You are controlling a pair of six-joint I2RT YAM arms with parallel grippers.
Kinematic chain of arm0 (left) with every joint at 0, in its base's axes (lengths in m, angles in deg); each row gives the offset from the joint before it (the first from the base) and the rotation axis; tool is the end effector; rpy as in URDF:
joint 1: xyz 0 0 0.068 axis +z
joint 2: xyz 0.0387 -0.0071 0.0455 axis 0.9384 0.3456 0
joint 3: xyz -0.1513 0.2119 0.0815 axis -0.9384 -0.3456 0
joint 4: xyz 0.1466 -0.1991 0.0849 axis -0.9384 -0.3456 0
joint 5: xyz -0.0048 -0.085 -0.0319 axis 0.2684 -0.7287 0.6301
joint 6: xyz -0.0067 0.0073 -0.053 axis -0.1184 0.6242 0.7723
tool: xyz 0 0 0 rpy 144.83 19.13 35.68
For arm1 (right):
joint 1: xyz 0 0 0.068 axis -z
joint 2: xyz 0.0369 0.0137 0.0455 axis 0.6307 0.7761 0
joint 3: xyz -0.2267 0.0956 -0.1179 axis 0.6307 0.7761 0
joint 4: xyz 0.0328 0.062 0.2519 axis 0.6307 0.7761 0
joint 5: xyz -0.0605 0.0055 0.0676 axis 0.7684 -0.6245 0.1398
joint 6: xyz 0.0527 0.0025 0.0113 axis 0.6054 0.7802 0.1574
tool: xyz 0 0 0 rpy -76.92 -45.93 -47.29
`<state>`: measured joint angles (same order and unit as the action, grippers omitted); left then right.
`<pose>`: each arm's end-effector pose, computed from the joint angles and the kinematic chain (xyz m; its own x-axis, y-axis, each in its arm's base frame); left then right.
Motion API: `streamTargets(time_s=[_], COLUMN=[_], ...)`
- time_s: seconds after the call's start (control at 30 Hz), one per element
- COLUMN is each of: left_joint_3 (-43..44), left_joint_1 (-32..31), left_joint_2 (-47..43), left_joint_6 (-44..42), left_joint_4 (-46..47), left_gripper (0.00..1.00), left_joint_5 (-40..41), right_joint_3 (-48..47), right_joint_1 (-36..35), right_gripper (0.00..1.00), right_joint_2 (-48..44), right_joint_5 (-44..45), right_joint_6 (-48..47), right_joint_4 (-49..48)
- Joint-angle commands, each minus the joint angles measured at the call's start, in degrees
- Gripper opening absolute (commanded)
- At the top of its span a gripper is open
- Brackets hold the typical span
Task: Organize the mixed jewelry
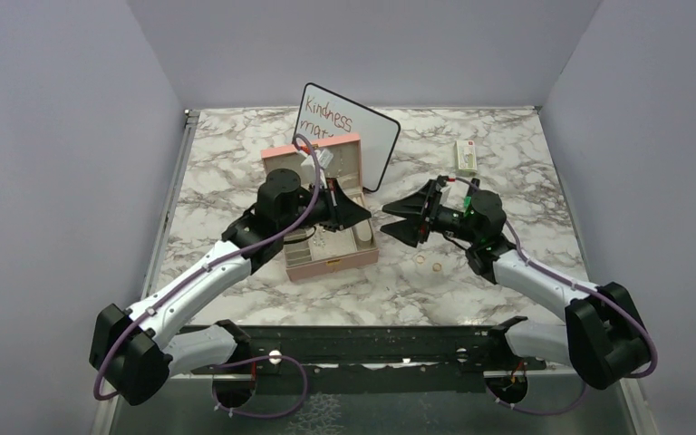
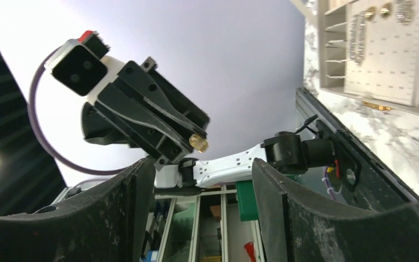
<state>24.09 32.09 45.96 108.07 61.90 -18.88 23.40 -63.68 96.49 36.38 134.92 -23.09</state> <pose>0.1969 -0.1711 0.3209 -0.6991 -0.2236 -0.6792 0.5577 0.4240 -0.7136 0.2207 0.1284 0.2499 -0.9302 0.3543 0.0960 0.0842 -0.0487 0.9953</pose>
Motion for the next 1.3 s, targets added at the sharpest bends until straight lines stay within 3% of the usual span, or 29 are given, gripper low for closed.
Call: streamTargets(time_s=[0.0, 0.27, 0.43, 0.63, 1.27], left_joint_3=[6.43, 18.02, 21.64, 24.99, 28.29], left_joint_1=[1.75, 4.78, 4.79, 4.77, 4.04], left_joint_2=[-0.57, 6.35, 11.39, 18.0, 27.77], left_joint_6=[-5.83, -16.5, -19.63, -20.58, -18.5], left_joint_4=[-19.94, -49.01, -56.77, -61.37, -56.54], left_gripper=[0.0, 0.02, 0.02, 0.02, 0.01], left_joint_5=[4.36, 7.8, 13.37, 20.45, 18.56], right_joint_3=[1.7, 4.7, 6.43, 7.76, 6.49], right_joint_1=[0.58, 0.58, 0.58, 0.58, 0.53], right_gripper=[0.71, 0.65, 0.64, 0.63, 0.61], right_joint_2=[-3.39, -7.94, -8.08, -4.04, -3.72], right_joint_5=[5.58, 13.71, 16.1, 15.92, 15.48], right_joint_6=[-6.77, -21.82, -30.31, -34.35, -36.15], right_joint_4=[10.48, 26.92, 31.11, 30.18, 30.89])
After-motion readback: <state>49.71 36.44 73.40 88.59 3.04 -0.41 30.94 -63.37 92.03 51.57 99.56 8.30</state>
